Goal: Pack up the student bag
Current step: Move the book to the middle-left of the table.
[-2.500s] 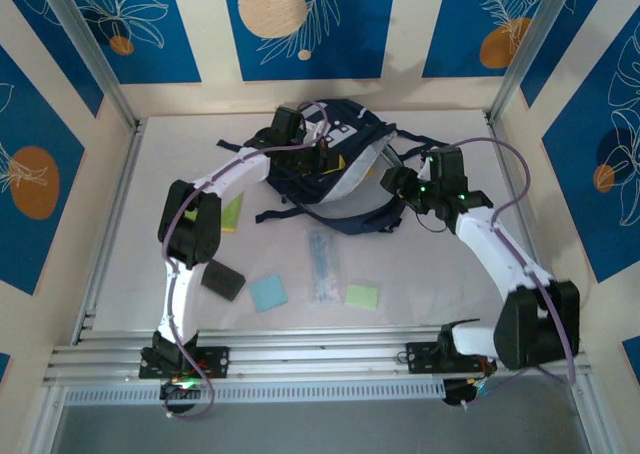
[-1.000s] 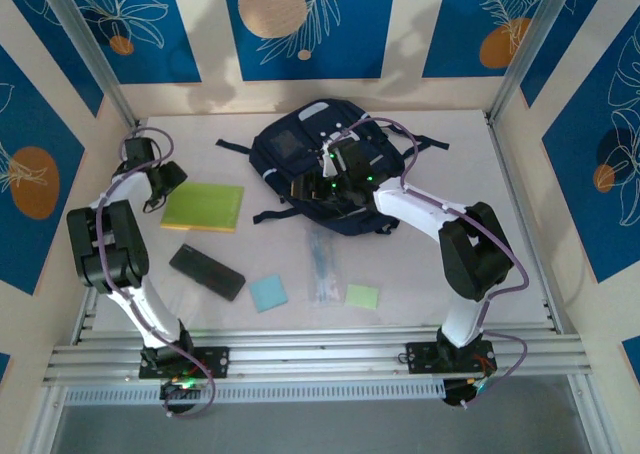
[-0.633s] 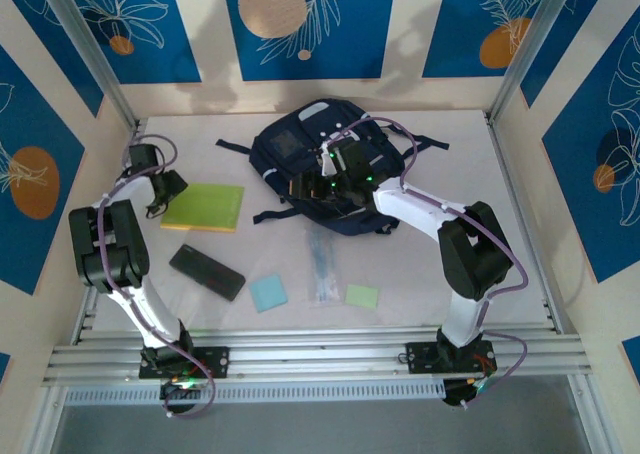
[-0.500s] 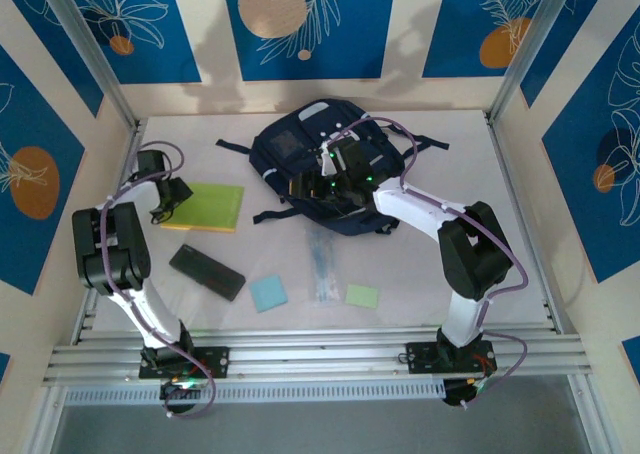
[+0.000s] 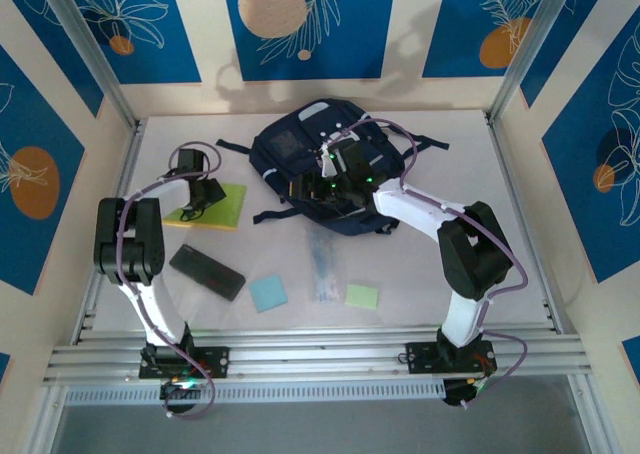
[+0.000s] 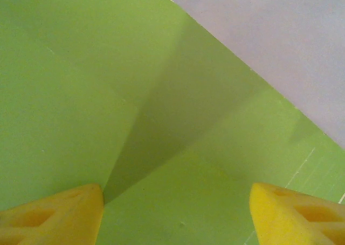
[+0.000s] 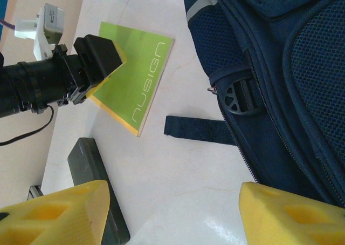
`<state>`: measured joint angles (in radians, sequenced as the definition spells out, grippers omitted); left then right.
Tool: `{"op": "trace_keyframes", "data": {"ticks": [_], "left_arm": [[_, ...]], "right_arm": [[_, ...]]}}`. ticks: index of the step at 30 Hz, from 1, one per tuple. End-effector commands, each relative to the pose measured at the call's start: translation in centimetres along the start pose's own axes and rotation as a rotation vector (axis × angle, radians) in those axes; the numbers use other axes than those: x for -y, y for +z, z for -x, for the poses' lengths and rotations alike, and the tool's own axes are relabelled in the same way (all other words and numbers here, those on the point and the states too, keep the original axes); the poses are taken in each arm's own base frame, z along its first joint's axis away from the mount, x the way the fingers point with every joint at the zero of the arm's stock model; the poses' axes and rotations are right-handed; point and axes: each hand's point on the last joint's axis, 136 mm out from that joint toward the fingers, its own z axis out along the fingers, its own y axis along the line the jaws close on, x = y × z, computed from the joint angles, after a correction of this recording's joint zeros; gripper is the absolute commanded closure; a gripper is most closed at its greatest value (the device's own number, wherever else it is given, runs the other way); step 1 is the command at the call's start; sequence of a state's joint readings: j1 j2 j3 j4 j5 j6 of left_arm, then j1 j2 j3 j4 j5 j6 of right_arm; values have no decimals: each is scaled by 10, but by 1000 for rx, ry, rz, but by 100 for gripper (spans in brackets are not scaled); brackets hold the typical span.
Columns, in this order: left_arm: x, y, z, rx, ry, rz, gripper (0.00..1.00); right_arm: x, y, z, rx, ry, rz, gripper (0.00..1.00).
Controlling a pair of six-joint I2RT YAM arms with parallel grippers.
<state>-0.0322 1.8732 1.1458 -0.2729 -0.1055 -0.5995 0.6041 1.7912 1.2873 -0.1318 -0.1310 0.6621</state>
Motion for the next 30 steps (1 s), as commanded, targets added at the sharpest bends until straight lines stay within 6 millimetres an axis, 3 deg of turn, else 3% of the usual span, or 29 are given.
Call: {"op": "trace_keyframes", "data": {"ticks": [1,2,8,15,20,24,30], "left_arm": [[-5,15,-51,-167,45,27,30],[-3,14,-58,-177,56,19,34],[-5,-10,-95,-205,123,2,33],[-3,-27,-137,-280,171,-38,35],[19,-38,-153,-310,206,-112,35],[39,-50,-165,-328,245,-168,36],[34,-75,-159,-285,239,-176,34]], "right_arm": [[-6,-5,-1,10,-10,20,35],[-7,-5,-1,12,-9,25,35],[-11,7,-3,-22,24,71,41],[-29,32,-7,-78,9,131,44],[-39,62,-16,-129,12,132,52],[-29,89,-19,-151,26,84,57],[-5,118,-13,-162,-33,-10,58]]}}
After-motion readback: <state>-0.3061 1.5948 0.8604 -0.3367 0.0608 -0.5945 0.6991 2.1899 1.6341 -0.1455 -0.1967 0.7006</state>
